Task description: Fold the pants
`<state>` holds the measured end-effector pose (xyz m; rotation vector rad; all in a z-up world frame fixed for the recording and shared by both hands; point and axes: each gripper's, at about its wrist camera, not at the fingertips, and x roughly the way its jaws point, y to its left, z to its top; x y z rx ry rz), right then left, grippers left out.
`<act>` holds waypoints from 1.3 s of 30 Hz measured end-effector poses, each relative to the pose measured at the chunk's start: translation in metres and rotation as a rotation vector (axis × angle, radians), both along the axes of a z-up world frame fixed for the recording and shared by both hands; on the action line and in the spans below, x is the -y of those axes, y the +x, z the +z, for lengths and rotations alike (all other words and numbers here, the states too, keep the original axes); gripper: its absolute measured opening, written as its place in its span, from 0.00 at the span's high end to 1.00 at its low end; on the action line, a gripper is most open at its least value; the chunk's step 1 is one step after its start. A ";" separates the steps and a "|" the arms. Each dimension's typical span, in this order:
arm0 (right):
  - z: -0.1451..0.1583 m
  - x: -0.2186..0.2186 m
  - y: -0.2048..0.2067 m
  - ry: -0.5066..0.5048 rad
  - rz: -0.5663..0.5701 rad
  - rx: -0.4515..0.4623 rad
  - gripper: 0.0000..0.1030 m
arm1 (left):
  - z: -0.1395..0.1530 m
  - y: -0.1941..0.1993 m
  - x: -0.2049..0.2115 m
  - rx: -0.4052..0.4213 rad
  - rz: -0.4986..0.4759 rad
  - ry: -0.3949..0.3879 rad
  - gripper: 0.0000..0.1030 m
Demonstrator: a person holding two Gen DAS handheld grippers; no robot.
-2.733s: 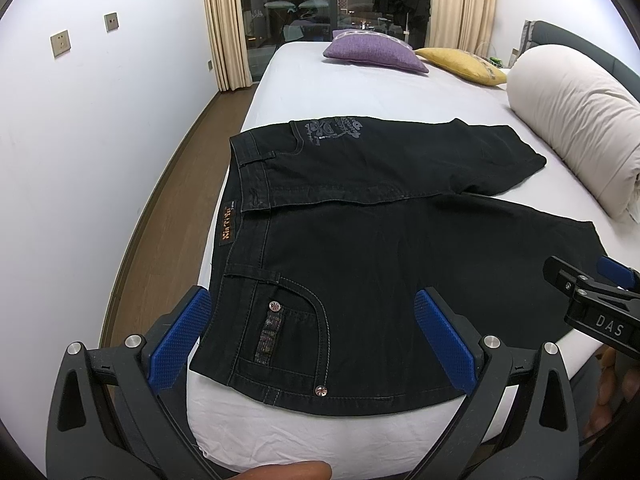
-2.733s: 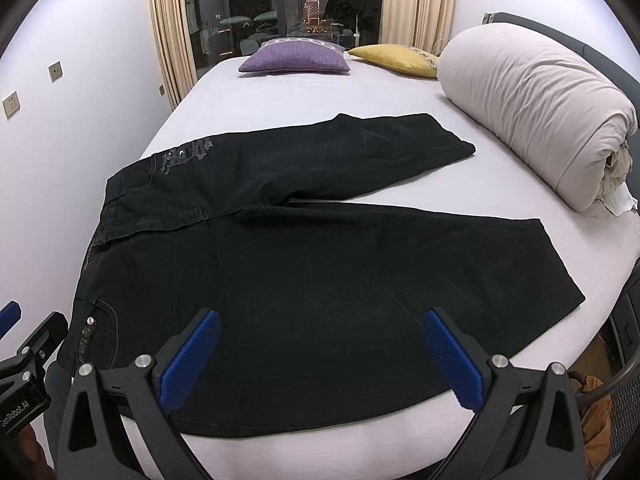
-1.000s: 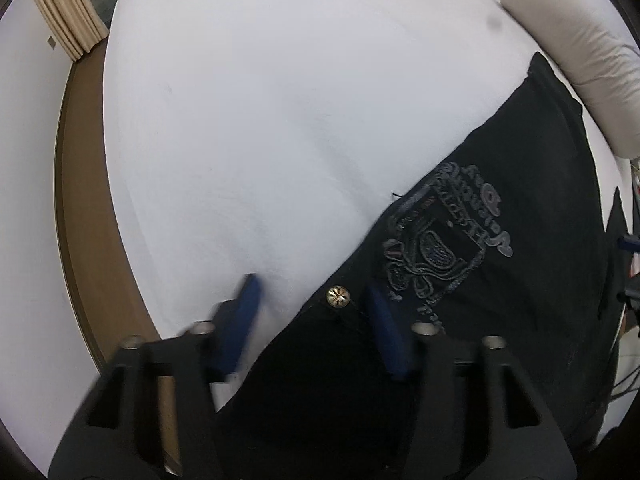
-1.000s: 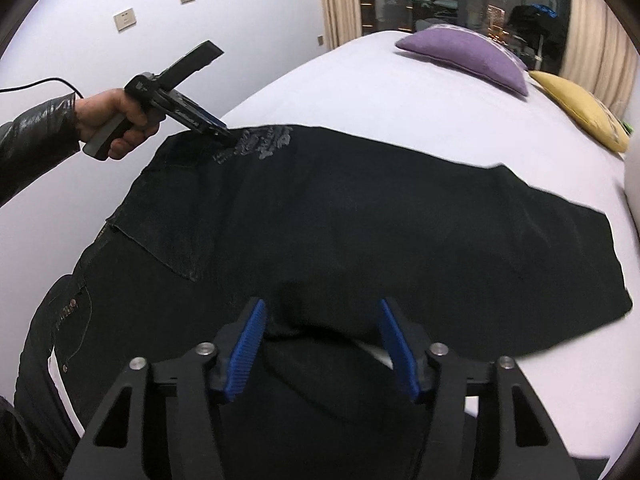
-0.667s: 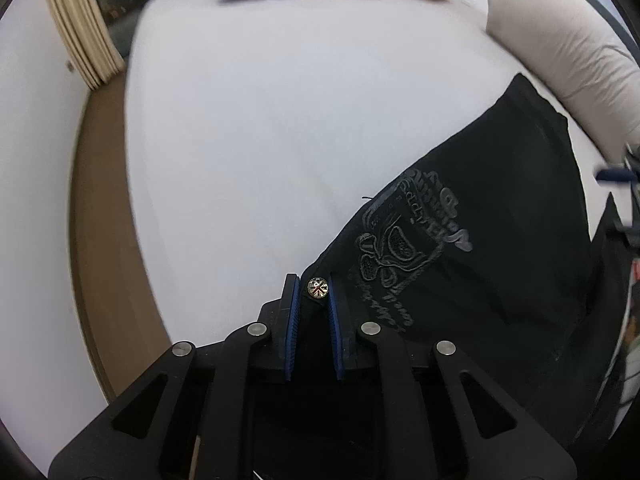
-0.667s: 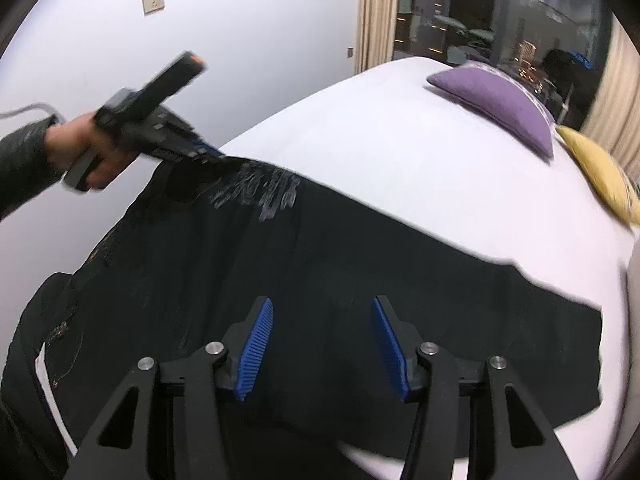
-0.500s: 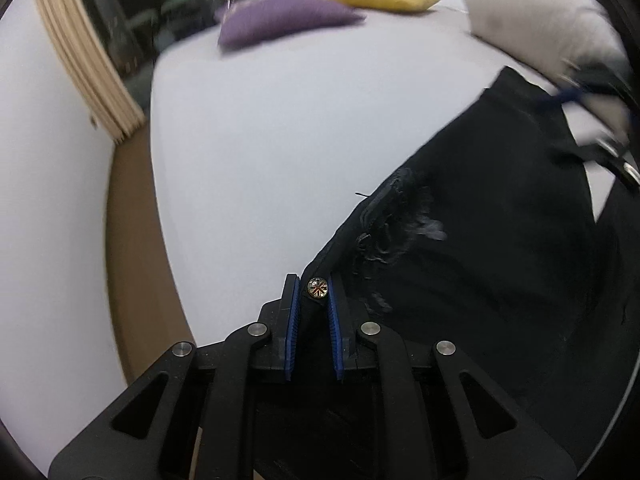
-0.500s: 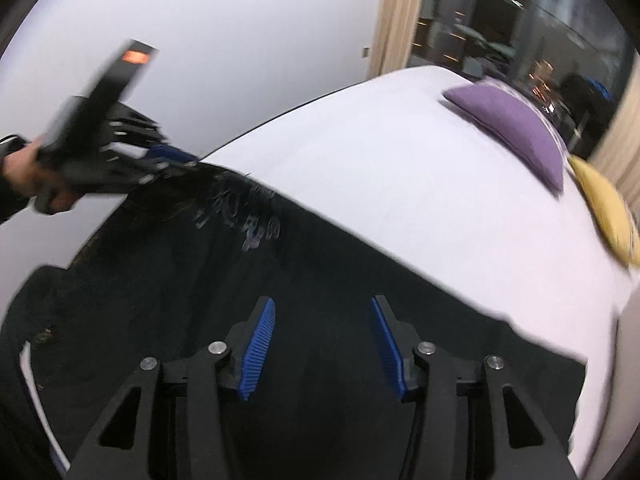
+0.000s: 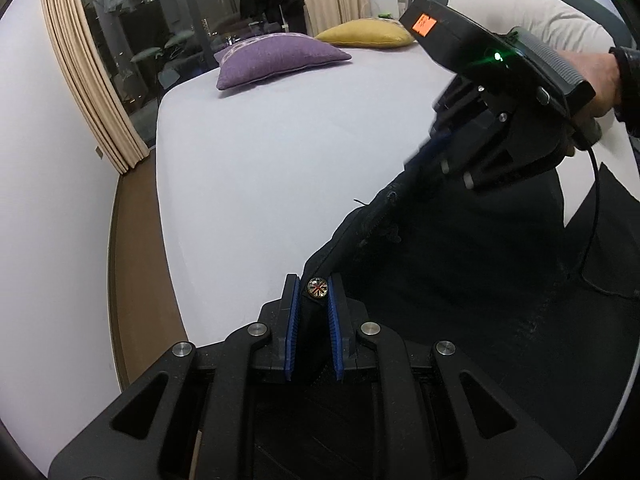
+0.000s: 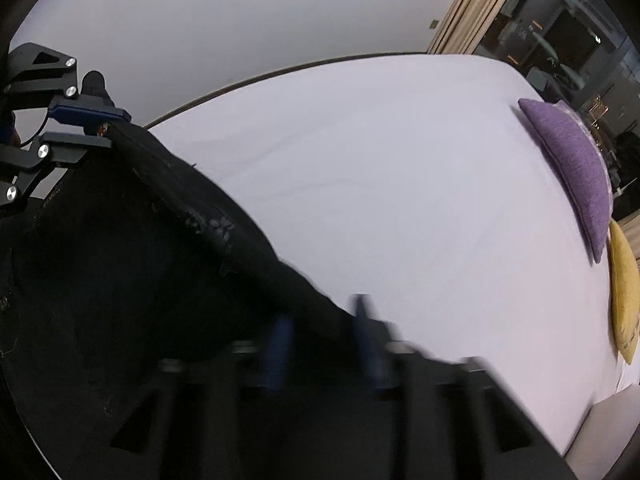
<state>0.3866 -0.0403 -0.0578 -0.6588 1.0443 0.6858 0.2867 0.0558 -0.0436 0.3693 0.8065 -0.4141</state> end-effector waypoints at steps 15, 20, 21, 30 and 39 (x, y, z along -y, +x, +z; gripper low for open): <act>0.029 0.041 -0.056 0.424 -0.323 -0.276 0.96 | 0.012 -0.042 0.000 0.010 -0.009 -0.050 0.88; 0.028 0.022 -0.109 0.200 -0.138 -0.132 0.96 | 0.007 -0.095 0.008 0.009 -0.106 -0.053 0.88; 0.026 0.015 -0.126 0.130 -0.085 -0.081 0.96 | 0.004 -0.106 0.010 0.010 -0.127 -0.040 0.88; 0.000 -0.003 -0.250 -0.222 0.226 0.218 0.96 | -0.041 -0.199 0.030 -0.064 -0.295 0.089 0.88; -0.021 -0.026 -0.335 -0.487 0.424 0.441 0.96 | -0.047 -0.261 0.053 -0.052 -0.434 0.169 0.88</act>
